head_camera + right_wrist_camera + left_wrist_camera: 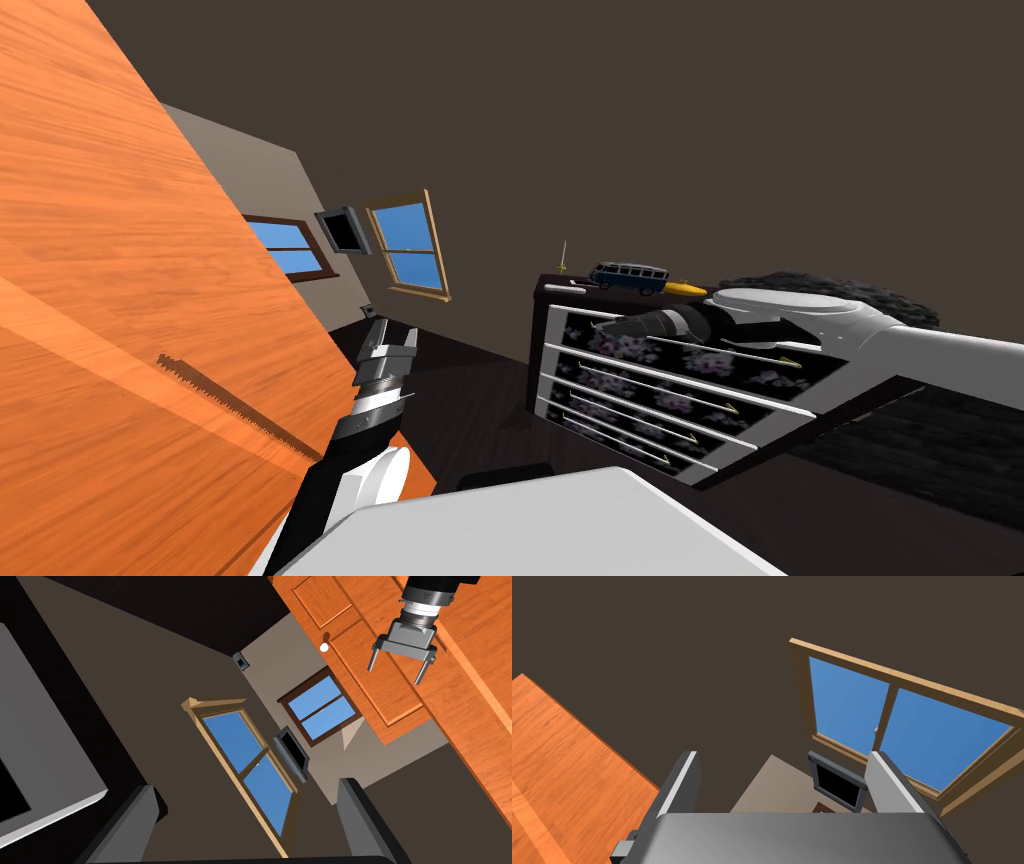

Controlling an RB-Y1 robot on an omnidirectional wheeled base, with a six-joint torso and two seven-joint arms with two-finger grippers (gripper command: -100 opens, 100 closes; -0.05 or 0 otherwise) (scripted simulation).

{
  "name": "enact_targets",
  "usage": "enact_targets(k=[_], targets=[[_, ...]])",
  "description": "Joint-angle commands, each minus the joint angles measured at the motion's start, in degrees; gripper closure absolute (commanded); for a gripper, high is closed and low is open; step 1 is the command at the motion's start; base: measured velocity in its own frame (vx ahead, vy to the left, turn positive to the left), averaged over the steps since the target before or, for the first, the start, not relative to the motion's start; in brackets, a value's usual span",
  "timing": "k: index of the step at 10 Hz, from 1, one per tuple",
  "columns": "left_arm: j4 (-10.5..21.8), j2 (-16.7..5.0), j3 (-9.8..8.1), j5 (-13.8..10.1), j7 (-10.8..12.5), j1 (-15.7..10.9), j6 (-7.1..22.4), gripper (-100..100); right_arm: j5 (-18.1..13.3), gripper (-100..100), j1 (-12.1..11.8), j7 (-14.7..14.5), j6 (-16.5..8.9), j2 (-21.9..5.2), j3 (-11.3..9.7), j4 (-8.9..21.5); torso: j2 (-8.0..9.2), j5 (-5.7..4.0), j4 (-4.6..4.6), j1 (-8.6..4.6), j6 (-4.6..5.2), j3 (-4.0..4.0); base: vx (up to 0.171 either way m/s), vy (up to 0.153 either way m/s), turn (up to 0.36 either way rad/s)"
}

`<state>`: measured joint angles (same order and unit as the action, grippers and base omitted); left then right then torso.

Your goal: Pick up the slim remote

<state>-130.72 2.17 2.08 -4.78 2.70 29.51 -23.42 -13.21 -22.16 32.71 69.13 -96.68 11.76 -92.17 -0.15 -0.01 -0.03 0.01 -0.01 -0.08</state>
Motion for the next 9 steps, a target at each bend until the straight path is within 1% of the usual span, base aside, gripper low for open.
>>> enact_targets(k=[1, 2, 3, 5, 6, 7, 8, 9], targets=[[0.0, 0.0, 0.00, 0.0, 0.0, 0.0, 0.0, 0, -0.3, -100, -0.1, 0.2, 0.5, -2.9, 0.4, 0.9, 0.00, 0.00, 0.00, 0.00, 0.00, 0.00, 0.032, -0.008, 0.049], [0.0, 0.0, 0.00, 0.0, 0.0, 0.0, 0.0, 0, -0.3, -100, -0.1, 0.2, 0.5, -4.5, 0.4, 0.9, -0.02, -0.01, -0.01, -0.01, 0.01, -0.01, 0.014, -0.007, 0.001], [0.0, 0.0, 0.00, 0.0, 0.0, 0.0, 0.0, 0, -0.9, -100, -0.4, 0.6, 1.1, -6.1, 1.2, 2.7, 0.03, -0.01, 0.00, 0.00, 0.02, 0.01, 0.029, -0.015, 0.092], [0.0, 0.0, 0.00, 0.0, 0.0, 0.0, 0.0, 0, -0.9, -100, -0.4, 0.6, 1.1, -9.6, 1.2, 2.7, -0.02, -0.02, -0.01, -0.05, 0.02, -0.02, 0.024, -0.014, 0.015], [0.0, 0.0, 0.00, 0.0, 0.0, 0.0, 0.0, 0, -1.5, -100, -0.8, 0.8, 1.6, -11.5, 2.0, 4.3, 0.02, -0.02, 0.00, -0.01, 0.02, 0.01, 0.033, -0.012, 0.081], [0.0, 0.0, 0.00, 0.0, 0.0, 0.0, 0.0, 0, -1.5, -100, -0.8, 0.8, 1.6, -13.3, 2.0, 4.3, -0.02, -0.01, -0.01, -0.02, 0.00, -0.01, 0.040, -0.020, 0.052], [0.0, 0.0, 0.00, 0.0, 0.0, 0.0, 0.0, 0, -1.5, -100, -0.8, 0.8, 1.6, -14.5, 2.0, 4.3, -0.05, -0.02, -0.02, -0.04, 0.02, -0.03, 0.019, -0.012, -0.007], [0.0, 0.0, 0.00, 0.0, 0.0, 0.0, 0.0, 0, -2.0, -100, -1.3, 0.8, 1.9, -16.8, 2.8, 5.9, 0.01, -0.02, 0.00, -0.02, 0.03, 0.00, 0.028, -0.022, 0.078]])
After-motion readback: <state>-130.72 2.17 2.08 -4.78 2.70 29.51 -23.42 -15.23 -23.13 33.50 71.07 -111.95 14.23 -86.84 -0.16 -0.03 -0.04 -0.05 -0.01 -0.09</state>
